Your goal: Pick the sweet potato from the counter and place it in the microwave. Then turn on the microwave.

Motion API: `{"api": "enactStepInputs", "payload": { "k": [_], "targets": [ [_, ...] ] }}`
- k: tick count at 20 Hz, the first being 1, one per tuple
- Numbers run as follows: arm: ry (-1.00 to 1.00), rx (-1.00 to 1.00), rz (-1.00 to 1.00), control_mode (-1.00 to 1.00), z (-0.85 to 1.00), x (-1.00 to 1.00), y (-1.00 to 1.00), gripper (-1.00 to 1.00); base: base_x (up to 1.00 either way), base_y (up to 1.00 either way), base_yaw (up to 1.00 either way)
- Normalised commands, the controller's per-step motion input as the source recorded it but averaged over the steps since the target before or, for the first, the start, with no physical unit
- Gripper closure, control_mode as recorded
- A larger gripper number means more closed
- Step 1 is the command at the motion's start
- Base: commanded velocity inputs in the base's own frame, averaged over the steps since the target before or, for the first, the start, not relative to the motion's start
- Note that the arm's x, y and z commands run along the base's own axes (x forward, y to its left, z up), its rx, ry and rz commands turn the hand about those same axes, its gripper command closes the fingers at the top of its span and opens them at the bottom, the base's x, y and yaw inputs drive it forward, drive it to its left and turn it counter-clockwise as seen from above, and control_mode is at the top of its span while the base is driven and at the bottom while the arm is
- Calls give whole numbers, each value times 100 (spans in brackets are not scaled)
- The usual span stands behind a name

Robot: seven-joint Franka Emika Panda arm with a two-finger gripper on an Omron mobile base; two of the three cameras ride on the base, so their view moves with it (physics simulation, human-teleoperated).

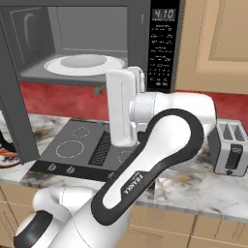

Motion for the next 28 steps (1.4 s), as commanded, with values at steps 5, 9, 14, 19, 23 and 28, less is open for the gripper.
{"api": "enactStepInputs", "payload": {
  "k": [5,9,14,19,23,28],
  "targets": [
    [0,30,18,-100,-17,42,8,-100,0,0,0],
    [0,18,12,-100,0,31,18,-100,0,0,0],
    [0,9,9,-100,2,17,35,-100,0,0,0],
    [0,0,11,-100,2,0,49,-100,0,0,0],
    [0,0,9,-100,6,0,59,-100,0,0,0],
    [0,0,8,-100,8,-3,64,-100,0,0,0]
  ]
}}
